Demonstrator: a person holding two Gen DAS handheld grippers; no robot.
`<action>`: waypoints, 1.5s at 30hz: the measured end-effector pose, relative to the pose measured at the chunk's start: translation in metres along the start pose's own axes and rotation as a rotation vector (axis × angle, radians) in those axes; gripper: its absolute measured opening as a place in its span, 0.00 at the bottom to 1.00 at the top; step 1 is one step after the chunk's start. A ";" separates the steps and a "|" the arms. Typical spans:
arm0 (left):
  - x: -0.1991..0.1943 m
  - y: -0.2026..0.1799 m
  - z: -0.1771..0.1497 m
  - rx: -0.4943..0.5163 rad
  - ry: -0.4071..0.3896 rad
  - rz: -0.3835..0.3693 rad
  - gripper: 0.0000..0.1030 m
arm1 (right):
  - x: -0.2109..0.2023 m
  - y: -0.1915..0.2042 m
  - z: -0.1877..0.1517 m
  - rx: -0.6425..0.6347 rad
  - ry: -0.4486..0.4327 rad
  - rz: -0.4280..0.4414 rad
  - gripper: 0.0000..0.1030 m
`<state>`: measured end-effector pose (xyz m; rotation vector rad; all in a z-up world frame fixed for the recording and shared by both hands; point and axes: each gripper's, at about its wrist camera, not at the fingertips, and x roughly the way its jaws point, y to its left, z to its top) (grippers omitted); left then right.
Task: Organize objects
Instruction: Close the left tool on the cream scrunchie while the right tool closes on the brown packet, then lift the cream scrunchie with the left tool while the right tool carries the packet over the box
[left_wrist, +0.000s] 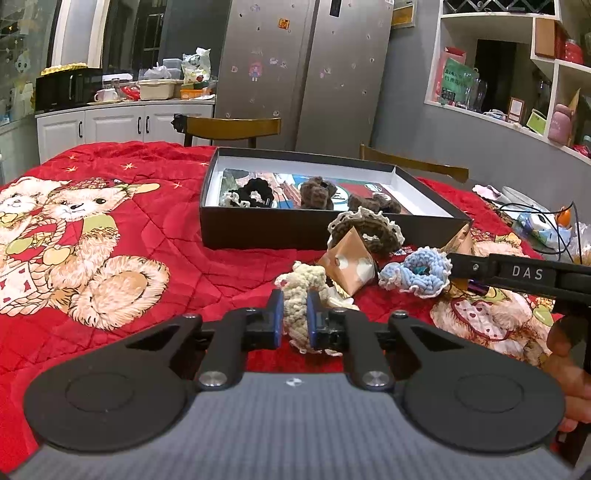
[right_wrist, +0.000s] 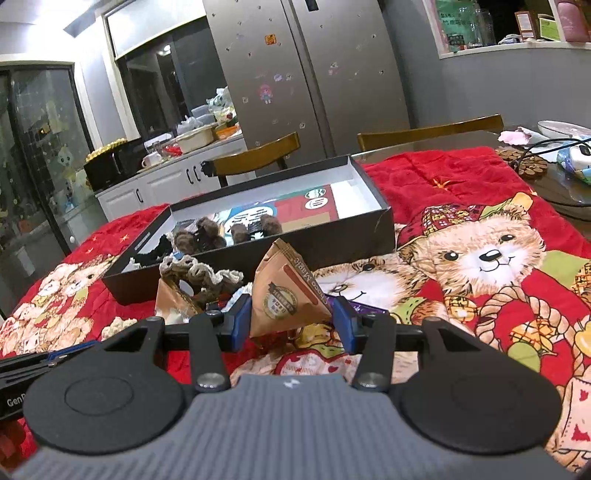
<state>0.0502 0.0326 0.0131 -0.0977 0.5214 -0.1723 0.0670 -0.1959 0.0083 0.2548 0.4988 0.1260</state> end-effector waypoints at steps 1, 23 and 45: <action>-0.001 0.000 0.000 0.000 -0.004 0.001 0.14 | -0.001 0.000 0.000 0.000 -0.005 -0.002 0.49; -0.014 0.000 0.001 0.015 -0.076 0.044 0.14 | -0.006 0.002 0.006 -0.011 -0.066 0.023 0.49; -0.032 0.002 0.028 0.027 -0.118 0.089 0.14 | -0.029 0.032 0.036 -0.040 -0.097 0.119 0.49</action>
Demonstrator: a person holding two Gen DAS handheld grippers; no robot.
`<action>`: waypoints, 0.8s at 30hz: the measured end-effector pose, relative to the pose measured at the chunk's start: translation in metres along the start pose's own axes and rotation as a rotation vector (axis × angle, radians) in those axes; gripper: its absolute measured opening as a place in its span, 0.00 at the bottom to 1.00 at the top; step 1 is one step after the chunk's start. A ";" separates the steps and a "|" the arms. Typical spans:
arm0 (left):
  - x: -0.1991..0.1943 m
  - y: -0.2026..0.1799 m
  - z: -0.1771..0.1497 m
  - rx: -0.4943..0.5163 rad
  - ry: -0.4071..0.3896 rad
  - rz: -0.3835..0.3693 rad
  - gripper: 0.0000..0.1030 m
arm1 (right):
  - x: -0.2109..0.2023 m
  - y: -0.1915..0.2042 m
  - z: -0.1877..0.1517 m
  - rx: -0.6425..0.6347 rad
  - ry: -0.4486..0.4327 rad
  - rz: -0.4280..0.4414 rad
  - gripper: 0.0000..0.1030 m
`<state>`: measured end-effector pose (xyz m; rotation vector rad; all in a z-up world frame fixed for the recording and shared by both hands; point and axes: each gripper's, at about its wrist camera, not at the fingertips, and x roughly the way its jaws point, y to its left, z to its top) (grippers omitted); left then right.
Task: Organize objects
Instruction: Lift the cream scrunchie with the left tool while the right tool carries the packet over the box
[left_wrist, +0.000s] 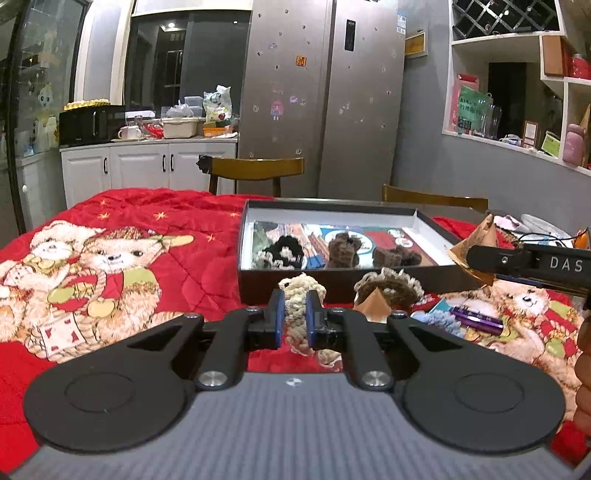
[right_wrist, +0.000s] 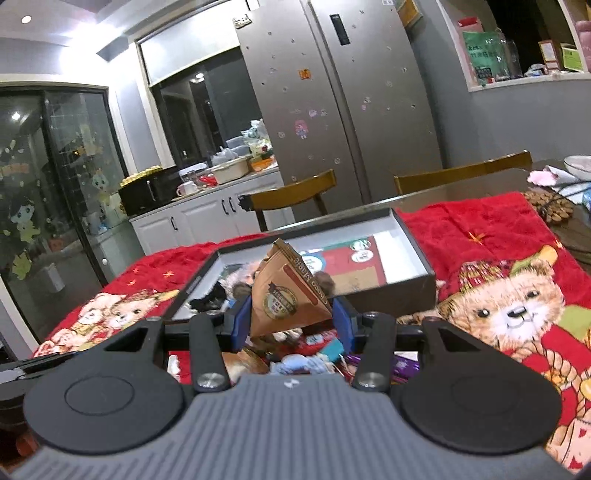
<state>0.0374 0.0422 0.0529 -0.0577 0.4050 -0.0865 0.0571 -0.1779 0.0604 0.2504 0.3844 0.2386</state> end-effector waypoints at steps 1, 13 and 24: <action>-0.002 0.000 0.003 0.003 -0.009 -0.001 0.14 | -0.001 0.003 0.002 -0.010 -0.004 0.004 0.49; -0.026 -0.006 0.055 0.020 -0.145 0.006 0.14 | -0.004 0.035 0.038 -0.074 -0.035 0.025 0.49; -0.031 -0.003 0.143 -0.029 -0.311 0.005 0.14 | 0.029 0.055 0.096 -0.030 -0.031 0.036 0.49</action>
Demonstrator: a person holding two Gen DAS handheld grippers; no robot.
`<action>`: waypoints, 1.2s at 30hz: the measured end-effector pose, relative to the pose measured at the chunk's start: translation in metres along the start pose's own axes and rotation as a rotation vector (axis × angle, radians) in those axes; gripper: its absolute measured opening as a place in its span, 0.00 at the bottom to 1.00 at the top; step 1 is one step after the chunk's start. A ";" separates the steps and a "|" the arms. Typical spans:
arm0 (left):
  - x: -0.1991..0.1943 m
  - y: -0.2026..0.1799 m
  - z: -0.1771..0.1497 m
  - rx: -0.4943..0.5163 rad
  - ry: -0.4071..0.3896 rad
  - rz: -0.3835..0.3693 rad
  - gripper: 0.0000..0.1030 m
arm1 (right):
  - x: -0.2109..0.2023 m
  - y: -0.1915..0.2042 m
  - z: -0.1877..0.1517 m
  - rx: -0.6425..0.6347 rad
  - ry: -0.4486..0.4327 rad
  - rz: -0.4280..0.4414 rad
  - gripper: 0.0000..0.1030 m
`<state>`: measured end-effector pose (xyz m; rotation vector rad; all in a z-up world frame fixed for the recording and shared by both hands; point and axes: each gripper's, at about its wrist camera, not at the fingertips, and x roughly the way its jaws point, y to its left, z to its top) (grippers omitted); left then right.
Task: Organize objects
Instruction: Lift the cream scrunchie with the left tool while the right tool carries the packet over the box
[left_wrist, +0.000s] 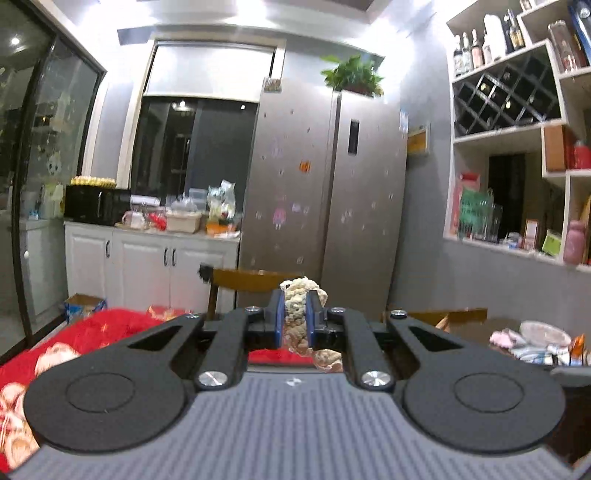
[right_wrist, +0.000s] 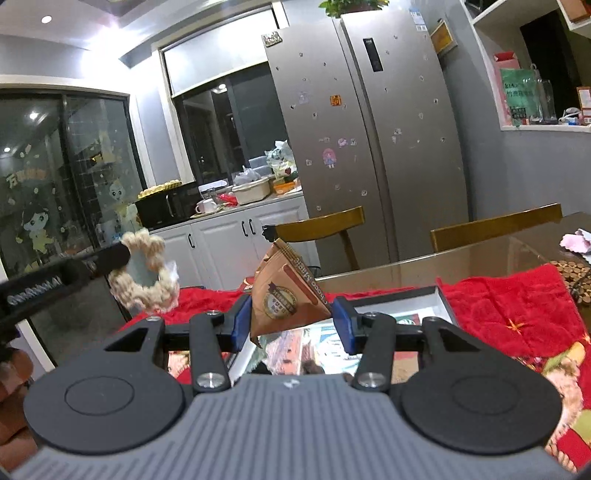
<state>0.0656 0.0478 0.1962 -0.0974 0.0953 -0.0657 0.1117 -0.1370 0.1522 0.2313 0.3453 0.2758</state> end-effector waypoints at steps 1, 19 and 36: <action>0.003 -0.001 0.007 0.000 -0.011 -0.001 0.14 | 0.005 0.000 0.004 0.005 0.006 0.002 0.49; 0.113 0.034 0.004 -0.078 0.090 -0.095 0.14 | 0.128 -0.029 0.016 0.148 0.115 -0.020 0.49; 0.208 0.066 -0.078 -0.157 0.368 -0.083 0.14 | 0.173 -0.051 -0.034 0.169 0.291 -0.057 0.49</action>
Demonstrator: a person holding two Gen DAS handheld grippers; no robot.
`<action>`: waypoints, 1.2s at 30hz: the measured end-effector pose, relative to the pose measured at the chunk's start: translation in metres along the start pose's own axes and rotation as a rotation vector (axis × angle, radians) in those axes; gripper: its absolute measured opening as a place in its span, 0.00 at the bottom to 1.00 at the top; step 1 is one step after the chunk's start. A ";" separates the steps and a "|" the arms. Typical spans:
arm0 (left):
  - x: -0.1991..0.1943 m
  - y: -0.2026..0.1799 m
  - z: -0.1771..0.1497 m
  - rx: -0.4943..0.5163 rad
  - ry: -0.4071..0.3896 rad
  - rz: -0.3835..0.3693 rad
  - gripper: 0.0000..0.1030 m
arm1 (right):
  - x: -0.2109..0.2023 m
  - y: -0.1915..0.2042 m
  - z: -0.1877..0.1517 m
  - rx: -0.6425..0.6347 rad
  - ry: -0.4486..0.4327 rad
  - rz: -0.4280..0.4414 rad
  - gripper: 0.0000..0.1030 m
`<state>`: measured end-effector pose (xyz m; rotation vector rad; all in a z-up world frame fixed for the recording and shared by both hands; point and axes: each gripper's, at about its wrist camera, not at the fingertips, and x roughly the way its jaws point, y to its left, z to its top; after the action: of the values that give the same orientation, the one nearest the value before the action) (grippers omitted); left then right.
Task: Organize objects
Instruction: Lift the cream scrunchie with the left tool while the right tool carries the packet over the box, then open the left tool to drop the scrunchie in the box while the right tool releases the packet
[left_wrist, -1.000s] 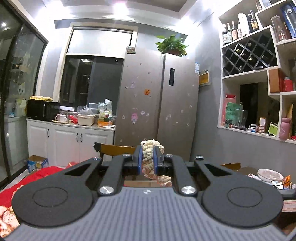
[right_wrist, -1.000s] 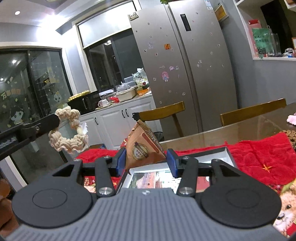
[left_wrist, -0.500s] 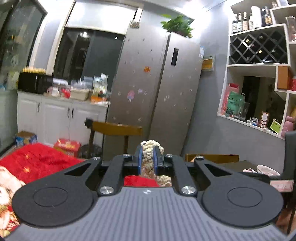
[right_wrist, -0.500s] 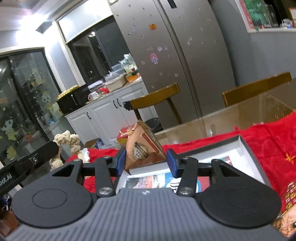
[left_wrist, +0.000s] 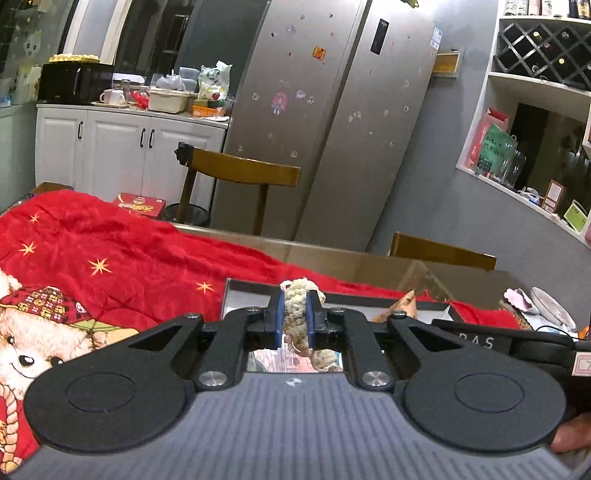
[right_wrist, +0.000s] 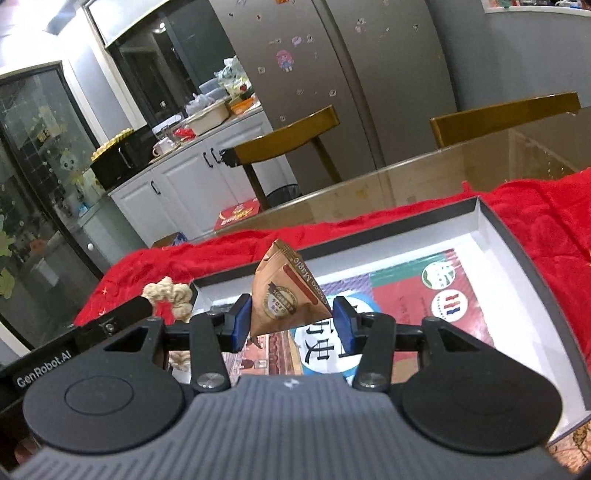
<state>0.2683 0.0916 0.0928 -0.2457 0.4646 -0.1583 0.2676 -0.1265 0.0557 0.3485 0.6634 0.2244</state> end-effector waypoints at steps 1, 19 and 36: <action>0.000 -0.001 -0.003 0.010 0.003 0.005 0.14 | 0.000 0.001 -0.001 -0.007 0.001 0.001 0.49; 0.022 -0.009 -0.034 0.103 0.016 0.101 0.14 | 0.023 0.006 -0.013 -0.060 0.045 -0.005 0.49; 0.032 -0.004 -0.045 0.100 0.031 0.121 0.14 | 0.032 0.005 -0.018 -0.078 0.081 -0.013 0.49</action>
<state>0.2752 0.0723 0.0417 -0.1167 0.4996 -0.0669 0.2808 -0.1075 0.0266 0.2612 0.7342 0.2521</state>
